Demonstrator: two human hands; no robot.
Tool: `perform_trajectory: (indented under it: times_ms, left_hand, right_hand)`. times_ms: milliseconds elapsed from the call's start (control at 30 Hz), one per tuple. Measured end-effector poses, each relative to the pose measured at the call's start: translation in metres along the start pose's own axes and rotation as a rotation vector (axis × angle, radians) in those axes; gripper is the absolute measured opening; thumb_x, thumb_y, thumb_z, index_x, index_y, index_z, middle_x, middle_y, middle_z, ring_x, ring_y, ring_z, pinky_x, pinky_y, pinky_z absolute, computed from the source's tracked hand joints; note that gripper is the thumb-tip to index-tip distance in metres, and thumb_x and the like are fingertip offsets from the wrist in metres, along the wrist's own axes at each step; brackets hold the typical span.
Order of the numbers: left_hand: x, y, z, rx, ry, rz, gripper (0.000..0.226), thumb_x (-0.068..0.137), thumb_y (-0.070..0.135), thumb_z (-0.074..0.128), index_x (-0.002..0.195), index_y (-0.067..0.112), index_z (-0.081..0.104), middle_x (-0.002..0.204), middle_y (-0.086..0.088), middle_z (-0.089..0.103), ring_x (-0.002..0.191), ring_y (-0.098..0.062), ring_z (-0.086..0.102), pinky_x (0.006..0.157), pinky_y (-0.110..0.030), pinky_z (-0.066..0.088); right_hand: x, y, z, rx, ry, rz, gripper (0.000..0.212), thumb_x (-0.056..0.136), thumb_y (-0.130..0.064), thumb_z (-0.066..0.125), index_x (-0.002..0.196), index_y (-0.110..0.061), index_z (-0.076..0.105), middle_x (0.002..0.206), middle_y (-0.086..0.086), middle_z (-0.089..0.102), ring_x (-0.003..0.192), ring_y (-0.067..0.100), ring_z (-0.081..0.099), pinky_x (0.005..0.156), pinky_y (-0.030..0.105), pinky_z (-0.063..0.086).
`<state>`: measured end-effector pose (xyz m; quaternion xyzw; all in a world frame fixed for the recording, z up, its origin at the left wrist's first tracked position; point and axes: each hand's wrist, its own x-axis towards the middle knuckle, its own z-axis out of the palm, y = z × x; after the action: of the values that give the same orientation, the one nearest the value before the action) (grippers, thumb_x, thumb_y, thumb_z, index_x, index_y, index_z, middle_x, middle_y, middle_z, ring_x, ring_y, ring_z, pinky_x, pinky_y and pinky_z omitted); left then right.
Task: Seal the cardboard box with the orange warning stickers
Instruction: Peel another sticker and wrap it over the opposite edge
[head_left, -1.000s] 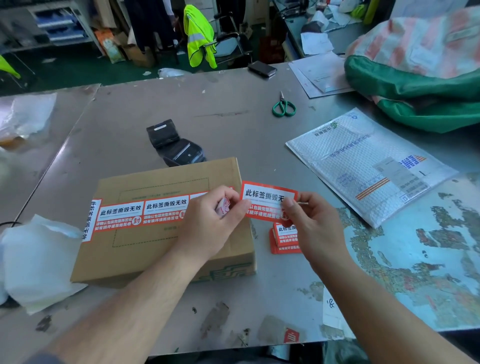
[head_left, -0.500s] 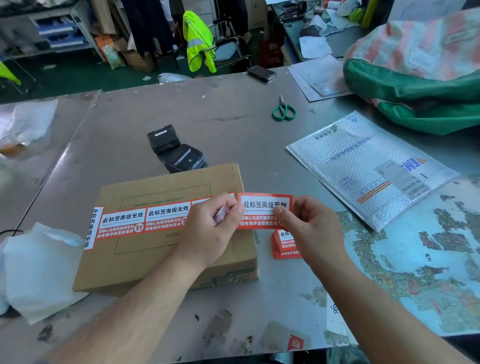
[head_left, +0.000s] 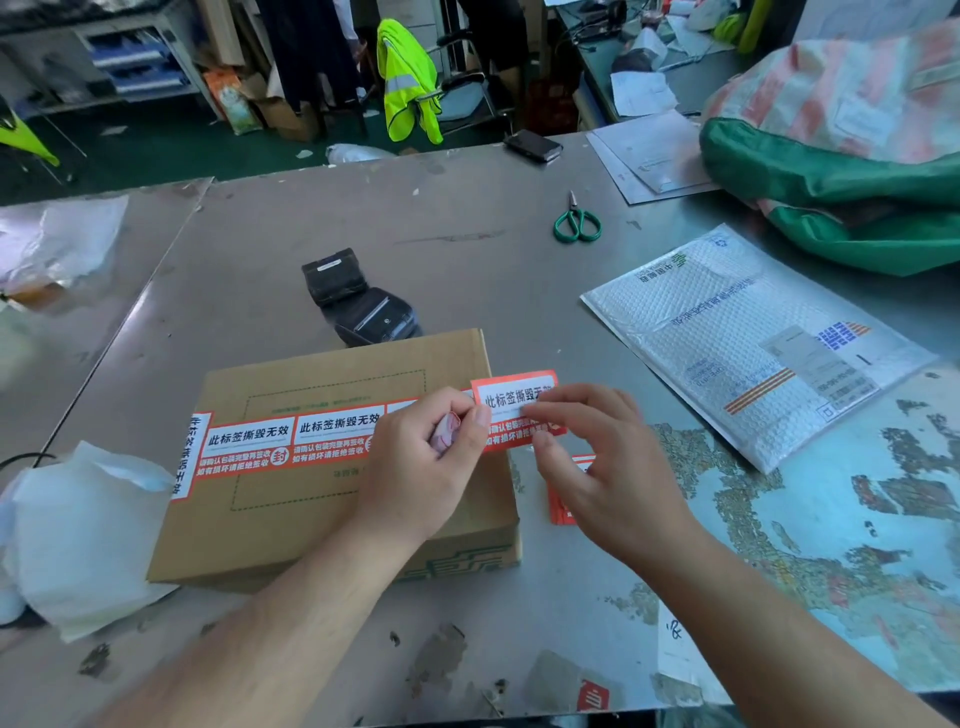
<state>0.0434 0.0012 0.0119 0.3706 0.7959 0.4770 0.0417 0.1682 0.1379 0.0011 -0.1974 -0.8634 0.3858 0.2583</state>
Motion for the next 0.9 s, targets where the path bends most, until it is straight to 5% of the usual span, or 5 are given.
perform_trajectory:
  times_ms: [167, 300, 400, 733, 900]
  left_hand:
    - [-0.002, 0.014, 0.001, 0.005, 0.021, 0.014, 0.031, 0.091, 0.04, 0.056, 0.071, 0.016, 0.06, 0.059, 0.0, 0.058, 0.058, -0.017, 0.053, 0.053, -0.028, 0.04]
    - [0.004, 0.023, 0.0, -0.404, -0.105, -0.185, 0.035, 0.088, 0.032, 0.06, 0.07, 0.003, 0.054, 0.053, 0.001, 0.04, 0.05, -0.013, 0.035, 0.049, -0.023, 0.026]
    - [0.009, 0.018, 0.002, -0.578, -0.144, -0.266, 0.042, 0.082, 0.039, 0.063, 0.07, 0.0, 0.05, 0.058, -0.01, 0.029, 0.051, -0.018, 0.027, 0.05, -0.035, 0.019]
    - [0.011, 0.007, -0.004, -0.796, -0.296, -0.333, 0.018, 0.076, 0.031, 0.066, 0.064, 0.022, 0.057, 0.054, 0.005, 0.045, 0.045, -0.006, 0.035, 0.046, -0.018, 0.028]
    - [0.009, 0.007, -0.005, -0.776, -0.339, -0.301, 0.025, 0.079, 0.032, 0.064, 0.071, 0.009, 0.058, 0.052, 0.006, 0.045, 0.046, -0.007, 0.035, 0.047, -0.018, 0.029]
  right_hand:
    - [0.0, -0.002, -0.009, 0.129, -0.081, 0.002, 0.048, 0.079, -0.024, 0.042, 0.112, -0.021, 0.076, 0.12, -0.014, 0.067, 0.107, -0.006, 0.06, 0.088, 0.007, 0.042]
    - [0.001, -0.005, -0.013, 0.268, -0.126, 0.012, 0.052, 0.076, -0.021, 0.041, 0.115, -0.018, 0.075, 0.118, -0.019, 0.068, 0.11, -0.004, 0.063, 0.088, 0.016, 0.051]
    - [0.001, -0.008, -0.013, 0.308, -0.151, 0.028, 0.056, 0.073, -0.006, 0.042, 0.116, -0.02, 0.075, 0.114, -0.019, 0.07, 0.11, -0.001, 0.064, 0.091, 0.023, 0.053]
    - [-0.005, -0.009, -0.008, 0.422, -0.185, 0.059, 0.059, 0.074, -0.005, 0.042, 0.121, -0.021, 0.073, 0.111, -0.014, 0.07, 0.105, 0.01, 0.068, 0.075, 0.045, 0.059]
    - [-0.004, -0.009, -0.008, 0.4, -0.187, 0.051, 0.057, 0.074, -0.013, 0.04, 0.12, -0.018, 0.074, 0.11, -0.012, 0.069, 0.103, 0.013, 0.069, 0.069, 0.047, 0.059]
